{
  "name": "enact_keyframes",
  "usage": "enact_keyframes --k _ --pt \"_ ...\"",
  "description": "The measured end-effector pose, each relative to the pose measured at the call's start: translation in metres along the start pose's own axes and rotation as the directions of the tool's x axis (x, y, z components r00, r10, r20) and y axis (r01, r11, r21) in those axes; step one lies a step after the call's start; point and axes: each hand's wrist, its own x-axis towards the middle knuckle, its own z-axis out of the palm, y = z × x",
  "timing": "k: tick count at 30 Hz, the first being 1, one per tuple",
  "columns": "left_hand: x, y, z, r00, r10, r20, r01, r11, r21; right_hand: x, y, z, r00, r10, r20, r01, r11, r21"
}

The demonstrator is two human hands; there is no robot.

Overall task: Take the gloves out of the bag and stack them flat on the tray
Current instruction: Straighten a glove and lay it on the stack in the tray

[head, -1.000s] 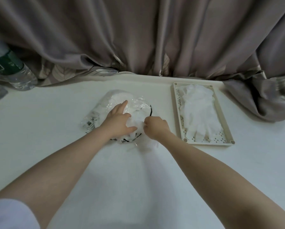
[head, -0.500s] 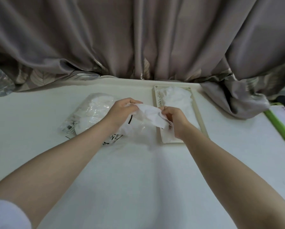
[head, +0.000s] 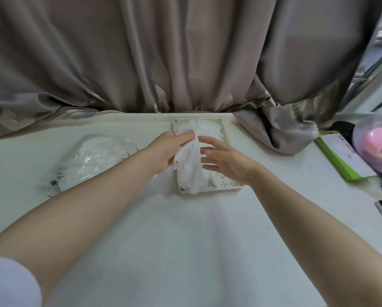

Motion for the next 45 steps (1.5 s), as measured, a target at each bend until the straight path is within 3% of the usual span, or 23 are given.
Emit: enact_keyframes --k 3,5,8,10,13,16,20,22,26,28,31,45 --pt "0.000 0.006 0.013 0.987 0.073 0.145 -0.090 0.989 0.116 0.002 -0.009 -0.004 1.000 0.006 -0.022 -0.004 0.997 0.071" --pt "-0.004 0.014 0.017 0.955 0.163 0.247 -0.228 0.937 0.265 0.002 -0.011 -0.011 0.998 0.063 -0.021 -0.060 0.992 0.112" --pt "-0.011 0.026 0.023 0.862 0.320 0.394 -0.467 0.802 0.371 0.000 -0.013 -0.018 0.992 0.123 -0.016 -0.124 0.991 -0.042" --pt "-0.010 0.029 0.028 0.798 0.351 0.489 -0.563 0.725 0.398 0.000 -0.012 -0.023 0.999 0.052 -0.011 -0.052 0.992 -0.113" --pt "-0.003 0.028 0.028 0.760 0.367 0.536 -0.619 0.659 0.427 -0.005 -0.011 -0.029 0.995 -0.027 0.101 0.024 0.999 0.030" --pt "0.001 0.026 0.028 0.805 0.346 0.483 -0.542 0.759 0.360 -0.012 -0.015 -0.035 0.985 -0.064 0.162 0.039 0.987 0.153" --pt "0.016 0.011 0.033 0.927 0.288 0.239 -0.317 0.944 0.093 -0.004 -0.016 -0.040 0.991 -0.120 -0.061 0.132 0.954 0.268" --pt "0.022 0.006 0.033 0.974 0.171 0.147 -0.187 0.978 0.098 0.002 -0.014 -0.041 0.976 -0.140 -0.169 0.177 0.957 0.229" --pt "0.035 0.003 0.034 0.978 -0.044 0.206 0.013 0.989 0.147 0.011 -0.011 -0.048 0.953 -0.090 -0.290 0.135 0.981 0.139" --pt "0.042 0.002 0.035 0.981 -0.027 0.194 -0.001 0.989 0.146 0.021 -0.006 -0.052 0.922 -0.067 -0.382 0.075 0.997 0.007" --pt "0.051 -0.003 0.039 0.987 0.114 0.117 -0.145 0.940 0.308 0.038 -0.002 -0.054 0.879 -0.087 -0.469 -0.016 0.977 -0.211" --pt "0.151 -0.028 0.023 0.995 0.099 0.016 -0.095 0.876 0.473 0.128 0.011 -0.097 0.850 0.038 -0.525 -0.246 0.911 -0.331"
